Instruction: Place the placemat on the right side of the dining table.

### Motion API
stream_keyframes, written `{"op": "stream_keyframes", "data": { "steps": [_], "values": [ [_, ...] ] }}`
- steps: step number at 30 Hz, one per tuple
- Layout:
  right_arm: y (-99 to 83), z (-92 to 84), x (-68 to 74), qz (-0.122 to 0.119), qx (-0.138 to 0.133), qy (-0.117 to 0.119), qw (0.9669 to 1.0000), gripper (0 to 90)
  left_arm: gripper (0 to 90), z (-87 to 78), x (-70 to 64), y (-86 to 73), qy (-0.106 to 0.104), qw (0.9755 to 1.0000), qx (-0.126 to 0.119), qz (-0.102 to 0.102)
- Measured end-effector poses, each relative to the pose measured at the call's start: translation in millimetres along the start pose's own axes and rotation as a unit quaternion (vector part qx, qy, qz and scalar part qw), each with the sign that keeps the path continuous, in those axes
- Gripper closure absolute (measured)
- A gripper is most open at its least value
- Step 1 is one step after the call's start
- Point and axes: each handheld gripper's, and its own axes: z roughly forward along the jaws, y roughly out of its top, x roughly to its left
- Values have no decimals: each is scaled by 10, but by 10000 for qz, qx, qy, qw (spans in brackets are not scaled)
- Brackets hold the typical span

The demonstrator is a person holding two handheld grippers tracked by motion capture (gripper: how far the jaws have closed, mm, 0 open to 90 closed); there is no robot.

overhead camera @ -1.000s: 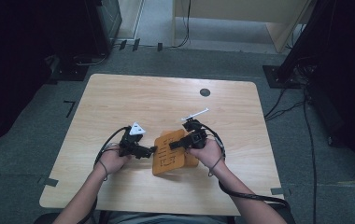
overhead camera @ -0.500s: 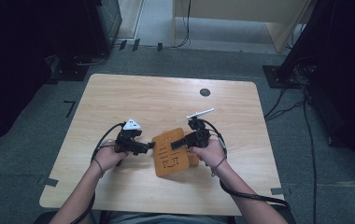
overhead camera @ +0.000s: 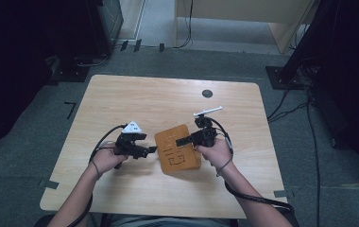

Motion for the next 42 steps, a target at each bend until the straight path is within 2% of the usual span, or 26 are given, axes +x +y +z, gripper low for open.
{"op": "stream_keyframes", "data": {
  "steps": [11, 15, 22, 28, 33, 38, 41, 42],
  "values": [
    [52, -178, -57, -129, -346, -265, 9990, 876, 208, 40, 3, -17, 139, 9998, 104, 6],
    [71, -239, -77, -195, -456, -403, 9980, 876, 203, 56, 20, -31, 261, 9995, 181, -33],
    [91, -316, -103, -191, -490, -540, 9972, 876, 189, 80, 49, -49, 499, 9982, 280, -179],
    [104, -453, -157, -207, -649, -762, 9948, 876, 185, 97, 66, -62, 625, 9972, 346, -217],
    [106, -541, -187, -173, -769, -813, 9936, 875, 184, 106, 79, -72, 671, 9967, 389, -228],
    [107, -634, -192, -269, -904, -994, 9906, 875, 184, 118, 89, -88, 736, 9959, 495, -203],
    [109, -678, -193, -280, -1000, -993, 9896, 875, 184, 128, 88, -94, 743, 9956, 542, -196],
    [113, -706, -186, -325, -1037, -1089, 9881, 875, 184, 133, 83, -95, 741, 9956, 543, -200]
  ]
}}
